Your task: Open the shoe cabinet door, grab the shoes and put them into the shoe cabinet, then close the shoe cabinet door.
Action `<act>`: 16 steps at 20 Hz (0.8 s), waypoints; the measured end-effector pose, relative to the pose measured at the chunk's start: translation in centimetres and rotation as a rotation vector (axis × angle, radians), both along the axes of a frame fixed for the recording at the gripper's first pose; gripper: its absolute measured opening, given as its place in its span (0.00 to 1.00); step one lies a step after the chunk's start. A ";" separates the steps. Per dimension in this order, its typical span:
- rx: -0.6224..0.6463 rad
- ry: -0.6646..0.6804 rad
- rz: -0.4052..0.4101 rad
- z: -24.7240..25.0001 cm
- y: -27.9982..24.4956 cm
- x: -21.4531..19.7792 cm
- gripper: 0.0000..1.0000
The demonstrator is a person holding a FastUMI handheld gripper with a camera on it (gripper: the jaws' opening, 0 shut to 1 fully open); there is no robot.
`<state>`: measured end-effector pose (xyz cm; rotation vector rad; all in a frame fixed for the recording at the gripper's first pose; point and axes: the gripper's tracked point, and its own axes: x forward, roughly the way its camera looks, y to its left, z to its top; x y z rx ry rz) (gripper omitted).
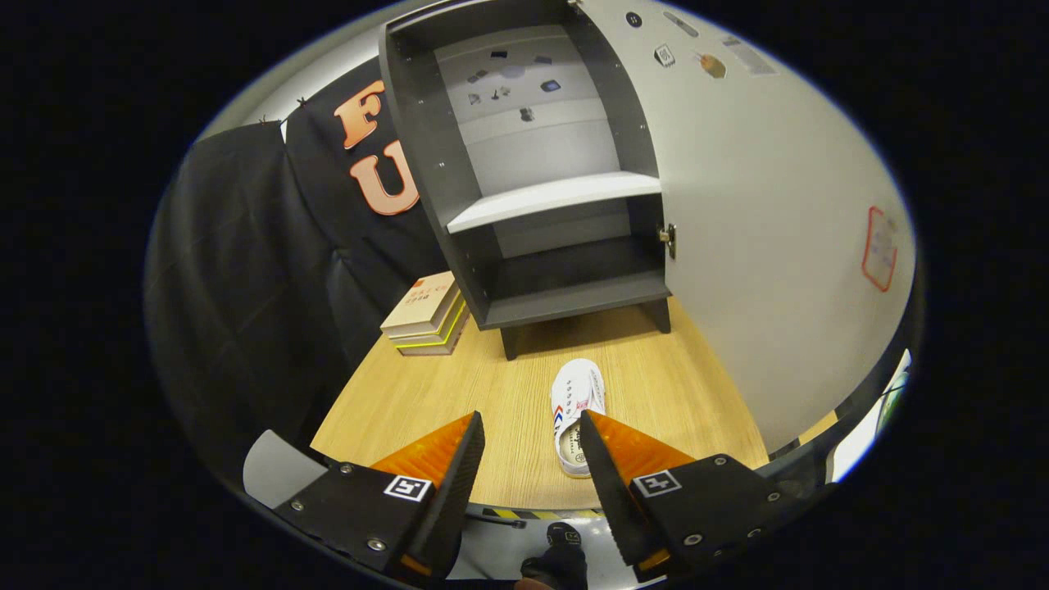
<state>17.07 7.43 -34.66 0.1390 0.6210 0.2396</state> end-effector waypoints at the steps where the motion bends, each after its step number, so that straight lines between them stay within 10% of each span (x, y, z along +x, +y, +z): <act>1: 0.006 0.025 0.002 -1.4 0.2 0.7 0.75; 16: -0.078 0.299 0.065 -20.5 2.1 7.1 0.70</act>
